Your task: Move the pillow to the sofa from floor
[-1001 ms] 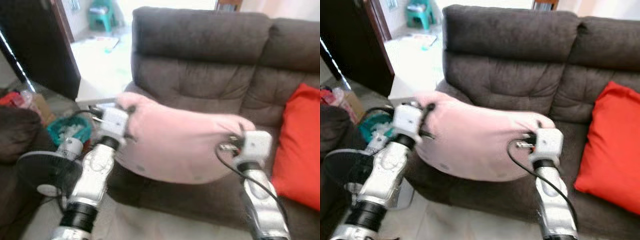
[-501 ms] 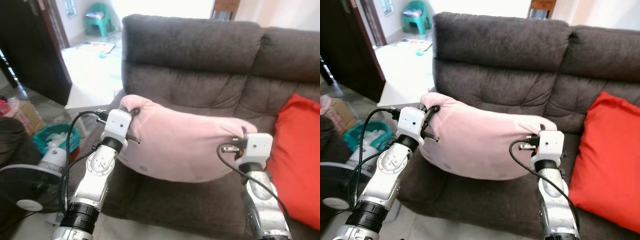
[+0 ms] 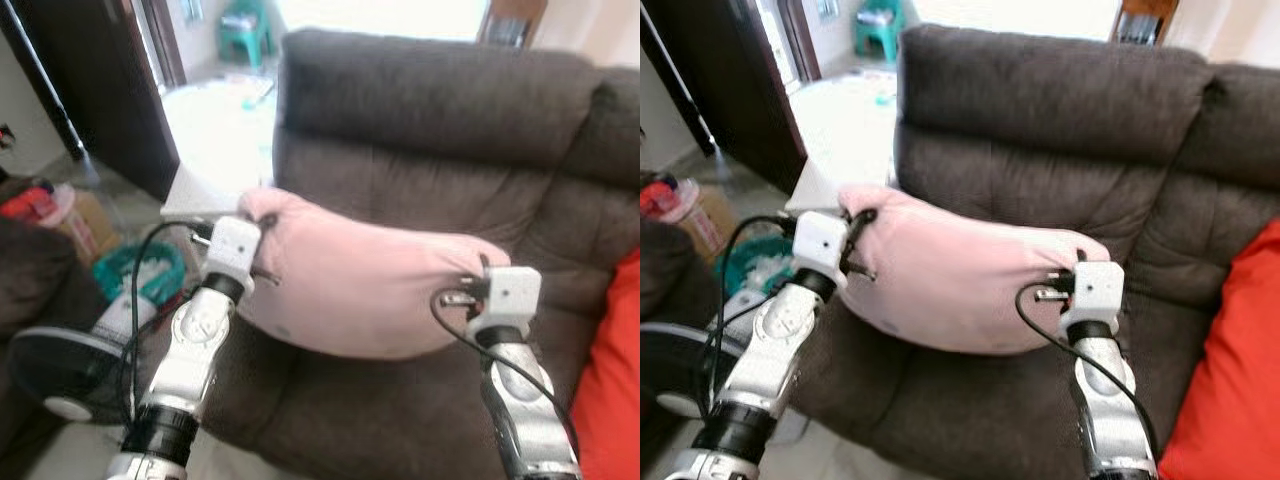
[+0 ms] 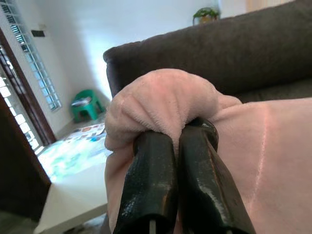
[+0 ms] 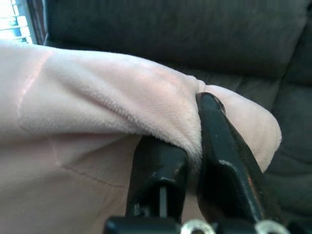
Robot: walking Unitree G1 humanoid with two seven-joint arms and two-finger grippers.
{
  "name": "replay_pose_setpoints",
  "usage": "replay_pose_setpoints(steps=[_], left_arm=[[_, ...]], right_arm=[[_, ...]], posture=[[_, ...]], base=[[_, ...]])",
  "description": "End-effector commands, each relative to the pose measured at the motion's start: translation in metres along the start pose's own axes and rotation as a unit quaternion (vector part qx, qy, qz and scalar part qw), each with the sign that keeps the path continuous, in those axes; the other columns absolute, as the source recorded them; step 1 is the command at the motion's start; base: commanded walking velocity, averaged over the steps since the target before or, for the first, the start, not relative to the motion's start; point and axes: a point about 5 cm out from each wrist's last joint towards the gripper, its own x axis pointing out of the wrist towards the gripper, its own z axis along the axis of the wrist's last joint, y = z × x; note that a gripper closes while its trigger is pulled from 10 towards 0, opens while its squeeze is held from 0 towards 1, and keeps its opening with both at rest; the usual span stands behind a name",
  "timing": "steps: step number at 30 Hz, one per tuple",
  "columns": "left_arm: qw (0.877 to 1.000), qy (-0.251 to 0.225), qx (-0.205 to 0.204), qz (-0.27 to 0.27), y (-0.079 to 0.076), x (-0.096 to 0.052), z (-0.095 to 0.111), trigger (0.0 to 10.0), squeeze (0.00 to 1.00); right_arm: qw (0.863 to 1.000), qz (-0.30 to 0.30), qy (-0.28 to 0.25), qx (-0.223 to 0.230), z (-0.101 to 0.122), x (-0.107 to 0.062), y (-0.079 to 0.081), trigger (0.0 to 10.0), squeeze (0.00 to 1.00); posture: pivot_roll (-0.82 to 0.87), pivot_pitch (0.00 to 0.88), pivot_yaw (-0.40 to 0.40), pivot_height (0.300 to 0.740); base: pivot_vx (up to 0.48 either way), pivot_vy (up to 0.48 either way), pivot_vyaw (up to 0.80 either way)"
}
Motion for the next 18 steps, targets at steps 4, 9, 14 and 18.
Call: replay_pose_setpoints(steps=[4,9,14,18], left_arm=[[0.999,-0.027,0.007,0.031,0.017,0.002,0.011,10.0,0.0],[1.0,-0.027,-0.001,0.013,0.012,0.004,0.011,10.0,0.0],[0.998,0.016,-0.038,-0.049,-0.005,0.004,0.004,10.0,0.0],[0.992,0.029,-0.042,-0.111,-0.018,0.005,0.004,10.0,0.0]], right_arm=[[0.999,-0.007,-0.033,0.011,0.014,0.005,-0.001,10.0,0.0],[1.0,-0.006,-0.029,0.008,0.014,0.006,-0.001,10.0,0.0],[1.0,0.008,0.009,-0.02,0.008,0.013,0.0,10.0,0.0],[0.998,0.03,0.017,-0.059,0.007,0.024,0.002,10.0,0.0]], posture=[[0.06,0.02,-0.044,0.74],[0.06,0.017,-0.044,0.74],[0.07,0.001,-0.046,0.74],[0.07,0.0,-0.049,0.74]], base=[[0.302,0.0,0.0],[0.0,0.0,0.0],[0.0,0.0,0.0],[0.0,0.0,0.0]])
